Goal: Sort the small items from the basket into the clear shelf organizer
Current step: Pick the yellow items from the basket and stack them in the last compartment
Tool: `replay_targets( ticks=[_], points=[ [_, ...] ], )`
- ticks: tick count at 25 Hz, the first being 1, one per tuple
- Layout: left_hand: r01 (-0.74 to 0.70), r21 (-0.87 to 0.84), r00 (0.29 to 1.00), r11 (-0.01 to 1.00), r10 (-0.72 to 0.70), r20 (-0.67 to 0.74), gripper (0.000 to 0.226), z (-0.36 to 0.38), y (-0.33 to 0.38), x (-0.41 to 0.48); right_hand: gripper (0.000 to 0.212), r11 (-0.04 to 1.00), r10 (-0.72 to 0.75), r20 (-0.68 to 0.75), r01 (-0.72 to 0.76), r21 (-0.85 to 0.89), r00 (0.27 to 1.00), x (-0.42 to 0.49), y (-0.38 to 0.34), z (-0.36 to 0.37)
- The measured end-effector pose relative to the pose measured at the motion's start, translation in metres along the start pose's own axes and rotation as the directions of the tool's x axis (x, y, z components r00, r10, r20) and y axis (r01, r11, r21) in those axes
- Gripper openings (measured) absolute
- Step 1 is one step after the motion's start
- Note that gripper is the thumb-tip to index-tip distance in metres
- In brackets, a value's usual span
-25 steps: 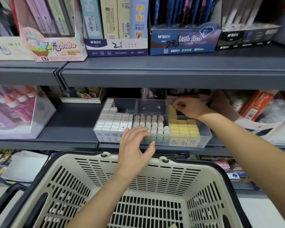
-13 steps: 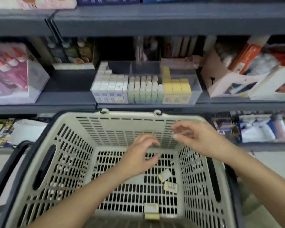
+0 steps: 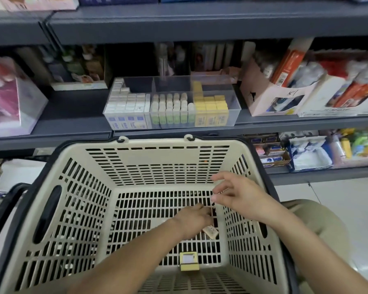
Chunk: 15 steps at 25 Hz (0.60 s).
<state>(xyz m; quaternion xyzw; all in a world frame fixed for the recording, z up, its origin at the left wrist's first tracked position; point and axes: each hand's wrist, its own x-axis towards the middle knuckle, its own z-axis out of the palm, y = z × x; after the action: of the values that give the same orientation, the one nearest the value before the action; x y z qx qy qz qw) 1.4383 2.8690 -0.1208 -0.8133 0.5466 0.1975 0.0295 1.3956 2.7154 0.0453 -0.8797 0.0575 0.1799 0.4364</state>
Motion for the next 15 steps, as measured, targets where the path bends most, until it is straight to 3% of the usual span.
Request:
replay_targets(
  ticks=[3, 8, 13, 15],
  points=[
    [0.035, -0.016, 0.997, 0.999, -0.036, -0.064, 0.044, 0.004, -0.024, -0.017, 0.037, 1.000, 0.000, 0.001, 0.000, -0.008, 1.000, 0.001, -0.001, 0.001],
    [0.252, -0.089, 0.966, 0.964, -0.256, -0.027, 0.050, 0.021, -0.066, -0.058, 0.030, 0.999, 0.001, 0.016, 0.000, -0.046, 1.000, -0.001, -0.003, 0.001],
    [0.212, -0.029, 0.977, 0.977, -0.211, 0.032, 0.045, 0.022, -0.057, -0.075, 0.037, 0.993, 0.002, 0.060, 0.005, -0.119, 0.998, -0.004, -0.006, 0.003],
    [0.228, -0.084, 0.974, 0.970, -0.227, 0.021, 0.041, 0.006, -0.055, -0.079, 0.039, 0.981, 0.025, 0.103, -0.005, -0.192, 0.994, -0.005, -0.008, 0.007]
  ],
)
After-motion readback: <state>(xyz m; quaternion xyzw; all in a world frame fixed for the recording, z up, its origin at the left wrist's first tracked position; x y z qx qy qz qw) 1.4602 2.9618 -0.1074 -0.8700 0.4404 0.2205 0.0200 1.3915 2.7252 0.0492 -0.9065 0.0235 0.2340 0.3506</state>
